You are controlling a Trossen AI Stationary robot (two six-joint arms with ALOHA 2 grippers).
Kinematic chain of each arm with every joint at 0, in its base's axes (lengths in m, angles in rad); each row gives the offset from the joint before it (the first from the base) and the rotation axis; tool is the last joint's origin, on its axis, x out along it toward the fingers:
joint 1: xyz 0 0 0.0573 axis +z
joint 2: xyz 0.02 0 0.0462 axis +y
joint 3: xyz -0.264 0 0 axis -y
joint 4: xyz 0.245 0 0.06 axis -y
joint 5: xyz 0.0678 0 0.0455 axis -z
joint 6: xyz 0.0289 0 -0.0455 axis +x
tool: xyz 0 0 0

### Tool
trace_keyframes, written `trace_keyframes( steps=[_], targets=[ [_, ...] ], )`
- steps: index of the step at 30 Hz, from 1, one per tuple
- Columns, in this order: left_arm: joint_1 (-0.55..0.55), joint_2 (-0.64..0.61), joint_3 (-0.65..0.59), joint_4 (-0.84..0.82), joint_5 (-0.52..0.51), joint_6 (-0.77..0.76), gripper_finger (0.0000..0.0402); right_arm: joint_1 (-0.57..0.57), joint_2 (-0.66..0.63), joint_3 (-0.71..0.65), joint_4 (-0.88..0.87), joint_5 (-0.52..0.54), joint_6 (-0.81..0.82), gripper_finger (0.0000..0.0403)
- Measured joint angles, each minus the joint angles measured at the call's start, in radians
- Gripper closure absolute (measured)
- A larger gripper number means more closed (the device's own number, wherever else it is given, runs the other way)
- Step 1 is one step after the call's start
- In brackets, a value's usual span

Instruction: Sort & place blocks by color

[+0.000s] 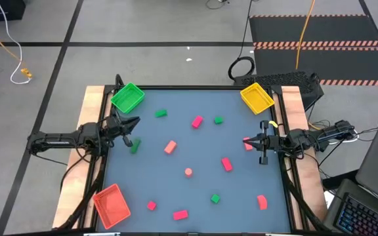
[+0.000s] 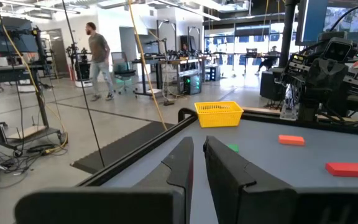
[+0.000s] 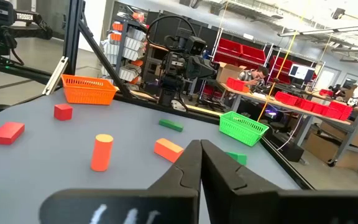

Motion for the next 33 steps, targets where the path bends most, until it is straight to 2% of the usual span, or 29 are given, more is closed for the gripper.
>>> trace_keyframes(
  steps=[11, 16, 20, 26, 33],
  targets=[
    [0.000, 0.000, 0.000, 0.000, 0.000, 0.000, 0.0355, 0.000, 0.000, 0.000, 0.000, 0.000, -0.012, 0.0403],
    [0.000, 0.000, 0.000, 0.000, 0.000, 0.000, 0.0355, 0.000, 0.000, 0.000, 0.000, 0.000, -0.275, 0.0403],
    [0.000, 0.000, 0.000, 0.000, 0.000, 0.000, 0.0355, 0.000, 0.000, 0.000, 0.000, 0.000, -0.337, 0.0403],
    [0.000, 0.000, 0.000, 0.032, 0.000, 0.000, 0.0355, 0.000, 0.000, 0.000, 0.001, -0.004, -0.334, 0.0403],
    [0.000, 0.000, 0.000, 0.047, 0.000, -0.059, 0.0355, 0.000, 0.000, 0.000, 0.001, -0.027, -0.056, 0.0403]
  ],
)
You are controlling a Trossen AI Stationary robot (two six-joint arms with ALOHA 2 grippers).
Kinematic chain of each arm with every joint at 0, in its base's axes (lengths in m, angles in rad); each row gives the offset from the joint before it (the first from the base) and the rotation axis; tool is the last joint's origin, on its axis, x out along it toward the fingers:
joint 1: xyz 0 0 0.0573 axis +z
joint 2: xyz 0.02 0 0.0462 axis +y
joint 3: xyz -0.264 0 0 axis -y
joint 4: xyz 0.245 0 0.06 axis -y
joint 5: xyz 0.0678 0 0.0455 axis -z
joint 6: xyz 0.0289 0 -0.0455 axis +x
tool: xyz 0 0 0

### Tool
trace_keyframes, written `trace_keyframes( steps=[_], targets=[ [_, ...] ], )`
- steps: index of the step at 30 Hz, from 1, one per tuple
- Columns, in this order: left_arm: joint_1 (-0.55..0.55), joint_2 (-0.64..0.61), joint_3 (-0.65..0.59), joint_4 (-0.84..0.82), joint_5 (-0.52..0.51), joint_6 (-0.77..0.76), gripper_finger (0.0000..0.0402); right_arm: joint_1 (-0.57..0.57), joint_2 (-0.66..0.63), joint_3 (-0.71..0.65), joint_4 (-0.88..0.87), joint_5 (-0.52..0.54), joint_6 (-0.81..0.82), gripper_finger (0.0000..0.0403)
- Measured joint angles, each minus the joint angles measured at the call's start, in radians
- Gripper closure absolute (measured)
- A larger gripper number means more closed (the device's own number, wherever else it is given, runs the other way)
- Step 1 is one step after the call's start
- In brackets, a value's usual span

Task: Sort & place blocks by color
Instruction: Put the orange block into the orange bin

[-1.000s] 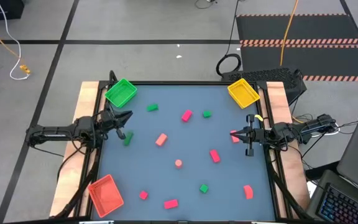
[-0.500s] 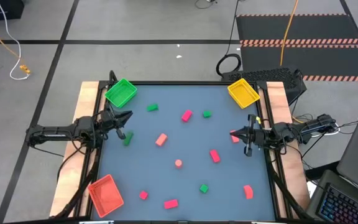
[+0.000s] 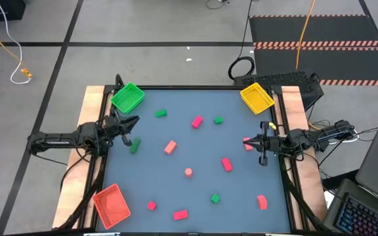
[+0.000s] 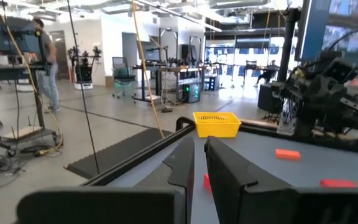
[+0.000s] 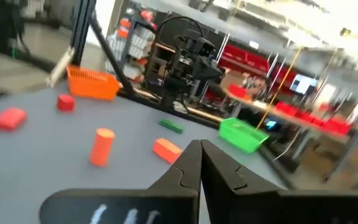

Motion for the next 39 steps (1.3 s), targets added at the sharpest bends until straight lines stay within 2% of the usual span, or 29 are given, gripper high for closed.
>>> trace_keyframes(
  steps=[6, 9, 11, 14, 21, 25, 30, 33, 36, 39],
  targets=[
    [0.000, 0.000, 0.000, 0.001, 0.000, -0.217, 0.0355, 0.000, 0.000, 0.000, 0.000, 0.000, 0.426, 0.0403],
    [0.000, 0.000, 0.000, 0.001, 0.000, -0.333, 0.0355, 0.000, 0.000, 0.000, 0.000, 0.000, 0.573, 0.0403],
    [0.000, 0.000, 0.000, 0.001, 0.000, -0.379, 0.0355, 0.000, 0.000, 0.000, 0.000, 0.001, 0.583, 0.0403],
    [0.000, 0.000, 0.000, 0.004, 0.000, -0.387, 0.0355, -0.002, 0.000, 0.000, 0.017, 0.011, 0.500, 0.0403],
    [0.000, 0.000, 0.000, -0.013, 0.000, -0.346, 0.0355, -0.002, 0.007, 0.000, 0.050, 0.123, 0.415, 0.0395],
    [0.000, 0.001, 0.000, -0.027, 0.001, -0.350, 0.0355, -0.002, 0.042, 0.000, 0.062, 0.206, 0.389, 0.0348],
    [0.000, 0.001, 0.000, 0.026, 0.000, -0.277, 0.0355, -0.003, 0.128, 0.007, 0.185, 0.330, 0.390, 0.0244],
    [0.000, 0.001, 0.000, 0.042, 0.000, -0.216, 0.0345, -0.004, 0.204, 0.057, 0.158, 0.423, 0.380, 0.0189],
    [0.002, 0.013, 0.023, 0.014, 0.000, -0.195, 0.0307, -0.021, 0.312, 0.174, 0.114, 0.494, 0.392, 0.0160],
    [0.004, 0.057, 0.070, -0.022, -0.008, -0.192, 0.0246, -0.059, 0.447, 0.316, -0.035, 0.532, 0.446, 0.0153]
  ],
)
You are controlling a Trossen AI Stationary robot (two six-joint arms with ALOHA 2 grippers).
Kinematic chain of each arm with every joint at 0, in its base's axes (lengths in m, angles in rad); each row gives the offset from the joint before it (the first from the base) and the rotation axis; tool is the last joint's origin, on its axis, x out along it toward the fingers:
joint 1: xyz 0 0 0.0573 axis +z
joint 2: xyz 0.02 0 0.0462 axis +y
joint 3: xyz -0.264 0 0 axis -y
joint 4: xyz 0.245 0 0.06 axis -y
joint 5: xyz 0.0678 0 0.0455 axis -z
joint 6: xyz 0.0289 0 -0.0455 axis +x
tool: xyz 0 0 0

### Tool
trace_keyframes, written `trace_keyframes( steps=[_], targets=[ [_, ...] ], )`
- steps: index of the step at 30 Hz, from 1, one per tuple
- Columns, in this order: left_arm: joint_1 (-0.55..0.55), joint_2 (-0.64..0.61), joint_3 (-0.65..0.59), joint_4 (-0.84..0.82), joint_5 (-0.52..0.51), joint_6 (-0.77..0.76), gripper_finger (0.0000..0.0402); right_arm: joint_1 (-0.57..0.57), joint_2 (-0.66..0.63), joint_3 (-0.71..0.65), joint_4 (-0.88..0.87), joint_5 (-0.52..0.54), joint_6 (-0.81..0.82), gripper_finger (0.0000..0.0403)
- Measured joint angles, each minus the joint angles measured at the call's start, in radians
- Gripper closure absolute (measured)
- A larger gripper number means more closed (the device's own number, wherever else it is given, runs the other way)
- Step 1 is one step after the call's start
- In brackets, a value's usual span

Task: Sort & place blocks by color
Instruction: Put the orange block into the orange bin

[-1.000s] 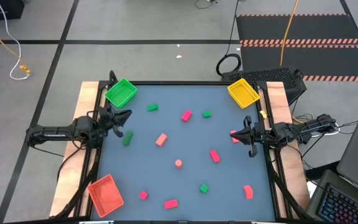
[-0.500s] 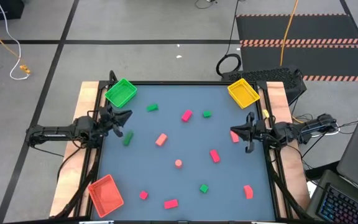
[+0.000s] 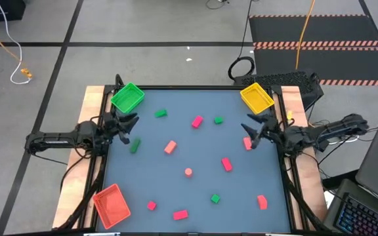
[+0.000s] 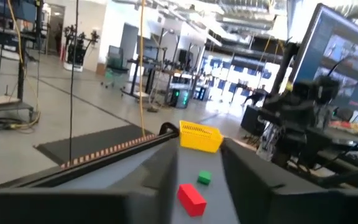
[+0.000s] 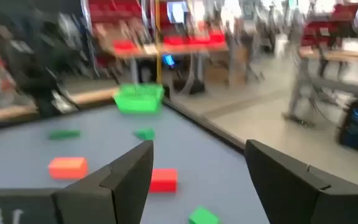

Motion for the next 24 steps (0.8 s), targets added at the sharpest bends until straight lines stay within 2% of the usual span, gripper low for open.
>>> trace_keyframes(
  steps=[5, 8, 10, 15, 19, 24],
  targets=[
    [0.001, 0.147, 0.166, -0.139, -0.055, -0.008, 0.0143, -0.096, 0.250, 0.244, -0.395, -0.045, 0.253, 0.0155],
    [0.007, 0.281, 0.305, -0.245, -0.075, -0.019, 0.0103, -0.156, 0.394, 0.350, -0.633, -0.168, 0.423, 0.0148],
    [0.020, 0.381, 0.403, -0.327, -0.092, -0.020, 0.0086, -0.187, 0.479, 0.396, -0.728, -0.262, 0.488, 0.0139],
    [0.078, 0.615, 0.589, -0.443, -0.108, -0.007, 0.0072, -0.232, 0.633, 0.465, -0.874, -0.420, 0.535, 0.0110],
    [0.128, 0.743, 0.676, -0.451, -0.105, 0.000, 0.0071, -0.241, 0.693, 0.471, -0.982, -0.479, 0.599, 0.0092],
    [0.191, 0.856, 0.730, -0.385, -0.063, 0.019, 0.0071, -0.243, 0.741, 0.466, -1.122, -0.481, 0.705, 0.0088]
  ],
)
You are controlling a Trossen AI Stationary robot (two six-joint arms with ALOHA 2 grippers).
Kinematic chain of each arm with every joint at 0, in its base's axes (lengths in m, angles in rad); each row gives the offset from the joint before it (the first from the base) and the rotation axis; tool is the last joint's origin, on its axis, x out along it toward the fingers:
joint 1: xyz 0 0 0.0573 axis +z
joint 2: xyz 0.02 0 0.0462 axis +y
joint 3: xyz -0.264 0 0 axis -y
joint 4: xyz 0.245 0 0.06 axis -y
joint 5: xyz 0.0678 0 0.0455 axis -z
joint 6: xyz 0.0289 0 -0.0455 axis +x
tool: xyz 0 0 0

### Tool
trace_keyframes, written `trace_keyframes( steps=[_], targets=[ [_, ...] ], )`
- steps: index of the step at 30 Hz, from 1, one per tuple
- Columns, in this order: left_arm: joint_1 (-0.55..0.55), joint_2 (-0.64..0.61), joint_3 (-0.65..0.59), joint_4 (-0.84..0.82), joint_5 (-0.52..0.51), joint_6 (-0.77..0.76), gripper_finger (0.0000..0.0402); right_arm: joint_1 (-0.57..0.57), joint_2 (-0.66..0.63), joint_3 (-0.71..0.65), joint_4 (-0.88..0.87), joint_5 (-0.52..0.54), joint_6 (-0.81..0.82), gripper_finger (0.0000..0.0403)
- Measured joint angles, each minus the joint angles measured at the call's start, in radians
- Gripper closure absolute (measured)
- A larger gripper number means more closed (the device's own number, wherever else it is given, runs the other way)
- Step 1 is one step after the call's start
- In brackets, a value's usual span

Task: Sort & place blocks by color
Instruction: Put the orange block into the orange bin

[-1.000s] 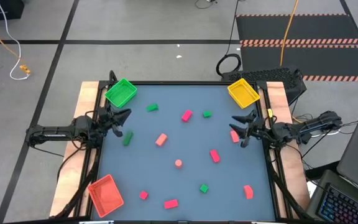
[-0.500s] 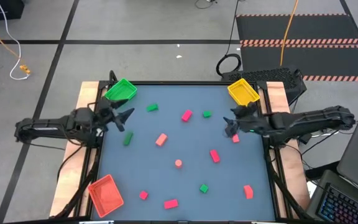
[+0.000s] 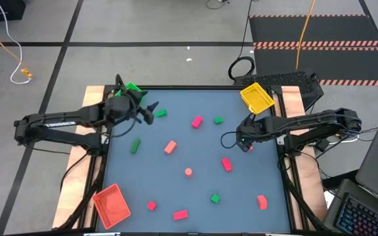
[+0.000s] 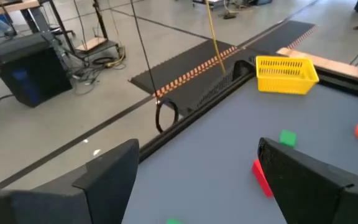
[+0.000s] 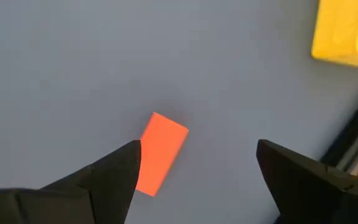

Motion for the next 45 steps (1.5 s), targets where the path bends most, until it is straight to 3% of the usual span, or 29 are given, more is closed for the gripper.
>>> trace_keyframes(
  steps=[6, 13, 32, 36, 41, 45],
  targets=[
    [0.048, 0.080, 0.004, 0.123, 0.084, 0.028, 0.0071, 0.000, 0.016, -0.042, 0.060, -0.012, 0.032, 0.0091],
    [0.057, 0.079, 0.004, 0.118, 0.133, 0.053, 0.0071, -0.003, 0.016, -0.084, 0.242, -0.043, 0.012, 0.0092],
    [0.057, 0.076, 0.004, 0.110, 0.133, 0.052, 0.0071, -0.182, 0.182, -0.083, 0.825, -0.053, -0.335, 0.0103],
    [0.057, 0.082, 0.003, 0.065, 0.133, 0.048, 0.0071, -0.197, 0.198, -0.083, 0.721, -0.087, -0.310, 0.0103],
    [0.057, 0.082, 0.004, 0.035, 0.132, 0.048, 0.0071, -0.184, 0.170, -0.083, 0.521, -0.218, -0.169, 0.0103],
    [0.057, 0.082, 0.004, 0.036, 0.132, 0.044, 0.0071, -0.135, 0.118, -0.083, 0.407, -0.236, -0.080, 0.0103]
  ],
)
